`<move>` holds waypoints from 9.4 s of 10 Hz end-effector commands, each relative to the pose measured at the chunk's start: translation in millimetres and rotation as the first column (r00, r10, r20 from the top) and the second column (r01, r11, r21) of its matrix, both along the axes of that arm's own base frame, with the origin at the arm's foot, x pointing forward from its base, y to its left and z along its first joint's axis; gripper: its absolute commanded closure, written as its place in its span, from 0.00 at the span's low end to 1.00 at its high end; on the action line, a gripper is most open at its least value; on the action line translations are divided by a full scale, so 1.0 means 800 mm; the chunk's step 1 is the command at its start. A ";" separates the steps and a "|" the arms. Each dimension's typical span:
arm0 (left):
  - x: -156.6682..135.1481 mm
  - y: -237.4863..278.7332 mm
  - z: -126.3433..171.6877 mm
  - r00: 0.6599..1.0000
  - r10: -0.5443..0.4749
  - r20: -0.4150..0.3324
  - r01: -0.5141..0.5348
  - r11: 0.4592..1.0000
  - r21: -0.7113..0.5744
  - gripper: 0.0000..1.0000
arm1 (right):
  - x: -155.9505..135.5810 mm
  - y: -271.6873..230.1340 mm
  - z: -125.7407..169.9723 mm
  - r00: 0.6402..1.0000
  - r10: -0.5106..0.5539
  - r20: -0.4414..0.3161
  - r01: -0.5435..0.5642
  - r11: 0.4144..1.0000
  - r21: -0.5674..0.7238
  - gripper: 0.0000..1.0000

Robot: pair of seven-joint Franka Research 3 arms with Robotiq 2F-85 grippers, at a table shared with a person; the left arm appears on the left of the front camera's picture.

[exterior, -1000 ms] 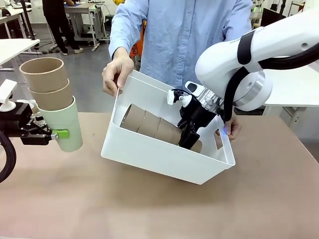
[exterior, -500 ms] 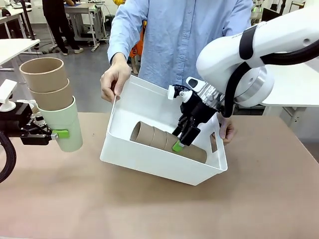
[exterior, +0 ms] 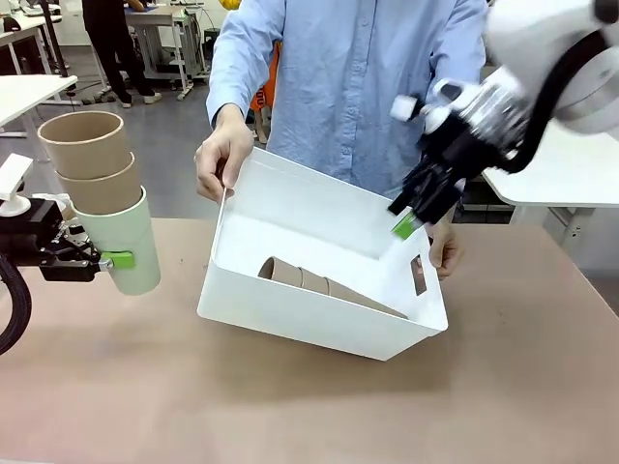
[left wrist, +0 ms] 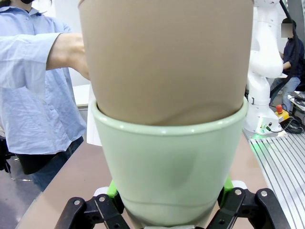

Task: Stack the cups and store them in the basket.
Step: Place the stack of Reusable plastic cups into the Pantry Basket.

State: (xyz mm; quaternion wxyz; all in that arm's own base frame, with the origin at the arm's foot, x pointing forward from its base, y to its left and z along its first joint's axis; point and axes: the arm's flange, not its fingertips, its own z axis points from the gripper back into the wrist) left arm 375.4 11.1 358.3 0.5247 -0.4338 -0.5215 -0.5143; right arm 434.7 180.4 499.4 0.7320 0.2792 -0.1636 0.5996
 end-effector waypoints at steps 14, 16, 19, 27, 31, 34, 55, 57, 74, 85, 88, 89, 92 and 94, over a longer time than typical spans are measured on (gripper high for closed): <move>0.000 -0.002 0.007 1.000 0.007 0.003 -0.007 1.000 -0.018 0.14 | -0.055 -0.268 0.089 0.987 -0.044 0.156 0.000 0.961 0.276 0.00; 0.000 -0.002 0.007 1.000 0.007 0.003 -0.007 1.000 -0.018 0.14 | -0.055 -0.268 0.089 0.987 -0.044 0.156 0.000 0.961 0.276 0.00; 0.000 -0.002 0.007 1.000 0.007 0.003 -0.007 1.000 -0.018 0.14 | -0.055 -0.268 0.089 0.987 -0.044 0.156 0.000 0.961 0.276 0.00; 0.000 -0.002 0.007 1.000 0.007 0.003 -0.007 1.000 -0.018 0.14 | -0.055 -0.268 0.089 0.987 -0.044 0.156 0.000 0.961 0.276 0.00; -0.003 0.001 0.025 1.000 0.020 0.004 -0.020 1.000 -0.001 0.14 | -0.055 -0.268 0.089 0.987 -0.044 0.156 0.000 0.961 0.276 0.00; -0.011 -0.019 0.119 0.996 0.078 -0.034 -0.076 0.995 0.061 0.14 | -0.055 -0.268 0.089 0.987 -0.044 0.156 0.000 0.961 0.276 0.00; 0.039 -0.377 0.181 0.975 0.223 0.014 -0.159 0.652 0.741 0.14 | -0.055 -0.268 0.089 0.987 -0.044 0.156 0.000 0.961 0.276 0.00; 0.039 -0.382 0.166 0.975 0.220 0.021 -0.157 0.626 0.764 0.14 | -0.055 -0.268 0.089 0.987 -0.044 0.156 0.000 0.961 0.276 0.00; 0.070 -0.402 0.121 0.985 0.161 0.057 -0.141 0.581 0.802 0.00 | -0.055 -0.268 0.089 0.987 -0.044 0.156 0.000 0.961 0.276 0.00; 0.024 -0.100 0.324 0.985 0.171 -0.001 -0.145 0.839 0.525 0.00 | -0.055 -0.268 0.089 0.987 -0.044 0.156 0.000 0.961 0.276 0.00; 0.002 -0.015 0.317 0.981 0.196 0.000 -0.170 0.850 0.498 0.00 | -0.055 -0.268 0.089 0.987 -0.044 0.156 0.000 0.961 0.276 0.00; -0.006 0.000 0.309 0.983 0.183 0.010 -0.165 0.856 0.489 0.00 | -0.055 -0.268 0.089 0.987 -0.044 0.156 0.000 0.961 0.276 0.00; -0.027 0.022 0.294 0.987 0.159 0.038 -0.158 0.865 0.476 0.00 | -0.055 -0.268 0.089 0.987 -0.044 0.156 0.000 0.961 0.276 0.00; -0.018 0.020 0.300 0.984 0.180 0.011 -0.162 0.854 0.494 0.00 | -0.055 -0.268 0.089 0.987 -0.044 0.156 0.000 0.961 0.276 0.00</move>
